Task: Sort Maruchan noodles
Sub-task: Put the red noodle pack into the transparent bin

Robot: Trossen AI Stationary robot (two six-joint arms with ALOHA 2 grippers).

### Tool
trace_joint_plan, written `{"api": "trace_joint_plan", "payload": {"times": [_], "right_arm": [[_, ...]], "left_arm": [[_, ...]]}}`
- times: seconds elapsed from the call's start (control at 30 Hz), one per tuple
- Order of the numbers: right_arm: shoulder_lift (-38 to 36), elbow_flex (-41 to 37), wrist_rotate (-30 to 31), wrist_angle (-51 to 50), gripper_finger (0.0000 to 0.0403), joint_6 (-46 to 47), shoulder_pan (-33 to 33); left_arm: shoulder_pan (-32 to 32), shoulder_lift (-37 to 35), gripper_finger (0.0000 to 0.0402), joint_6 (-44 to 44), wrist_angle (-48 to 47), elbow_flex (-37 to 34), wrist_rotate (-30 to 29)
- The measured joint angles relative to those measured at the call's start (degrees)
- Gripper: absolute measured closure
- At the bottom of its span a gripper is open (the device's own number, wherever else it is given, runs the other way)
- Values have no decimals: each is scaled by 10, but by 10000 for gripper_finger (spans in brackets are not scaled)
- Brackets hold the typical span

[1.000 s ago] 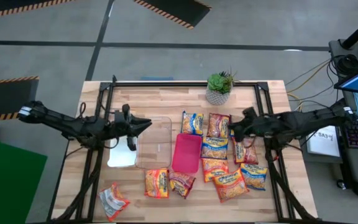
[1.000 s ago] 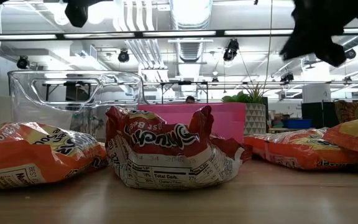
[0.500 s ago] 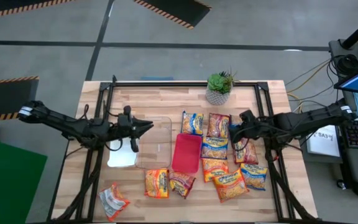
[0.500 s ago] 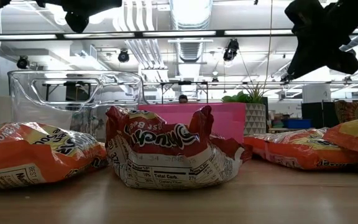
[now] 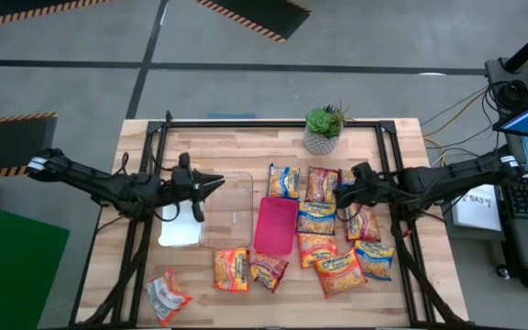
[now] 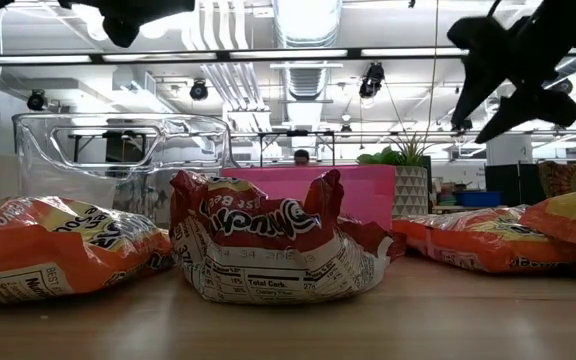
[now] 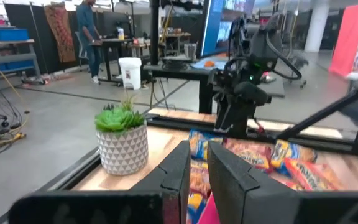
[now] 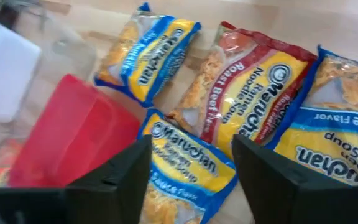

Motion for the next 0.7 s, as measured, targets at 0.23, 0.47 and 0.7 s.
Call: {"api": "trace_joint_plan", "payload": {"times": [0.23, 0.47, 0.7], "right_arm": [[45, -13, 21, 2, 134, -7, -21], [63, -25, 23, 4, 129, -19, -45], [63, -39, 23, 20, 131, -49, -89]], "left_arm": [[0, 0, 364, -6, 3, 0, 0], [0, 0, 364, 12, 17, 0, -1], [1, 0, 364, 40, 32, 0, -1]]}}
